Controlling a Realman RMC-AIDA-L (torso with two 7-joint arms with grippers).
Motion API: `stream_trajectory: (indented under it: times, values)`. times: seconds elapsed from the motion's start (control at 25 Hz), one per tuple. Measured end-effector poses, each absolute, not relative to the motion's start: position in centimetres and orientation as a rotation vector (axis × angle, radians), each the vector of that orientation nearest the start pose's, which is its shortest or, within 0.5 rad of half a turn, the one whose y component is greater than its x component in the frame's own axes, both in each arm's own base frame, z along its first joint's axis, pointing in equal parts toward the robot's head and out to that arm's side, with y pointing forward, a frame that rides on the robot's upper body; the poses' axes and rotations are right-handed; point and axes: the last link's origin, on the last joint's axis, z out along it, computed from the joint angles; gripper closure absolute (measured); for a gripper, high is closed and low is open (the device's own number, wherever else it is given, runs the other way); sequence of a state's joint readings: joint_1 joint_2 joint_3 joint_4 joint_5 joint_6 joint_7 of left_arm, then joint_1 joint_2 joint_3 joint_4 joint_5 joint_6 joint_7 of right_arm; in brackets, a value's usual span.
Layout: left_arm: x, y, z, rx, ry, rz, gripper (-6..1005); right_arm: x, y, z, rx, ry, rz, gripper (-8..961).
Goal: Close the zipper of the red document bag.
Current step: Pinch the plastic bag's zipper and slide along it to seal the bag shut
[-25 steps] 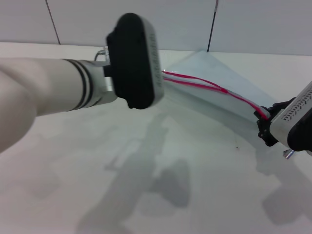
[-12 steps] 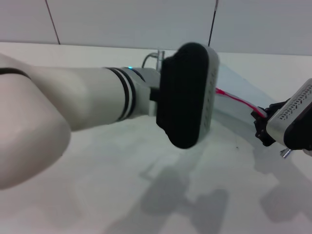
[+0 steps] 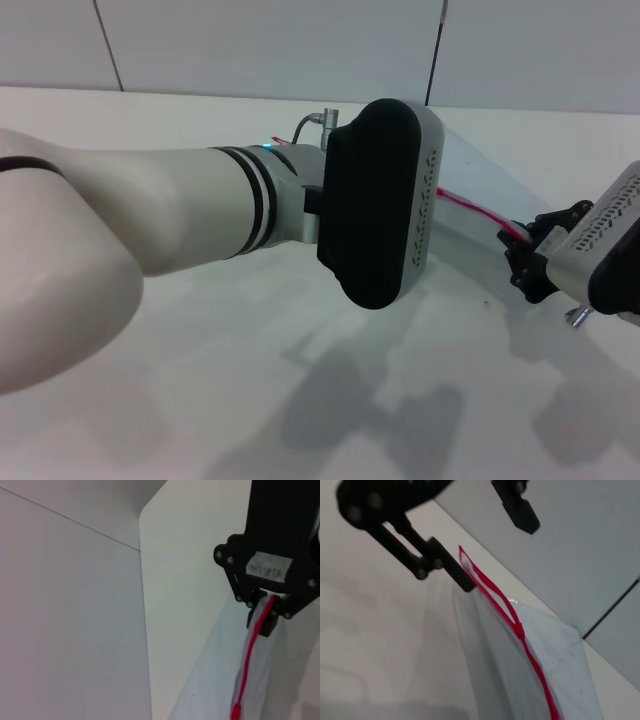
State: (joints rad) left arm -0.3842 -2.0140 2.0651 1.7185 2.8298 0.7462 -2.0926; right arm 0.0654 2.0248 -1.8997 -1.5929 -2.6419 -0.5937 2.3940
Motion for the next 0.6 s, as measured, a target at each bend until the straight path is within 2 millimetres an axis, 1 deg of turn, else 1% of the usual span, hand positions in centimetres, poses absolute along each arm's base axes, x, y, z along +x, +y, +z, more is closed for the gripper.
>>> stream_trajectory:
  times: [0.28,0.6]
  values:
    - [-8.21,32.96,-5.38,-2.29,0.771,0.262,446,20.25,31.15,-2.88,-2.321,0.208,-0.094,905]
    - [-8.59,33.02,-5.62,-2.299,0.76,0.264,449,19.61,30.9,-2.35,-2.309,0.174,-0.078,905]
